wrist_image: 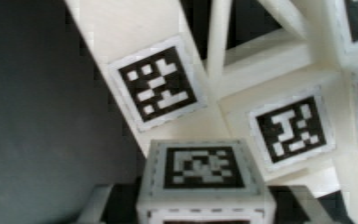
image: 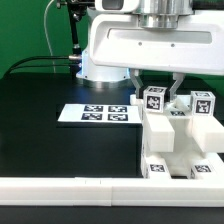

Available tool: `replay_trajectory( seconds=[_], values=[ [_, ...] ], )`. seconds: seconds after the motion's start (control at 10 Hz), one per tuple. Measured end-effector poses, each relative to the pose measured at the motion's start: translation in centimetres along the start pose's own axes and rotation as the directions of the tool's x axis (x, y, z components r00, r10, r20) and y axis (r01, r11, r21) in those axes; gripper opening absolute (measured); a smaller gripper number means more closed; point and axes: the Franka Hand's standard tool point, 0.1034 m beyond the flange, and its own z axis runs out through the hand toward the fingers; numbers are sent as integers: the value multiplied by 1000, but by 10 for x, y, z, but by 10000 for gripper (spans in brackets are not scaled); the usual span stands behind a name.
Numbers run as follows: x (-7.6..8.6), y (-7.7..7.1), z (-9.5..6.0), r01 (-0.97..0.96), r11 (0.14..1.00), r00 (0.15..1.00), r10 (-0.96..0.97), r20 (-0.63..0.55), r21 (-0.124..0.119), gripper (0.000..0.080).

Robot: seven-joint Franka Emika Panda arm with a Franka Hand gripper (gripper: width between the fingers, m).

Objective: Assemble chair

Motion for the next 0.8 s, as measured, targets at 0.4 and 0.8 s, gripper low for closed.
replay_trajectory(
  seconds=[0.4, 0.8],
  values=[
    [1, 0, 1, -398, 917, 917, 398, 5, -7, 281],
    [1, -1, 0, -769, 639, 639, 769, 19, -5, 281]
  ],
)
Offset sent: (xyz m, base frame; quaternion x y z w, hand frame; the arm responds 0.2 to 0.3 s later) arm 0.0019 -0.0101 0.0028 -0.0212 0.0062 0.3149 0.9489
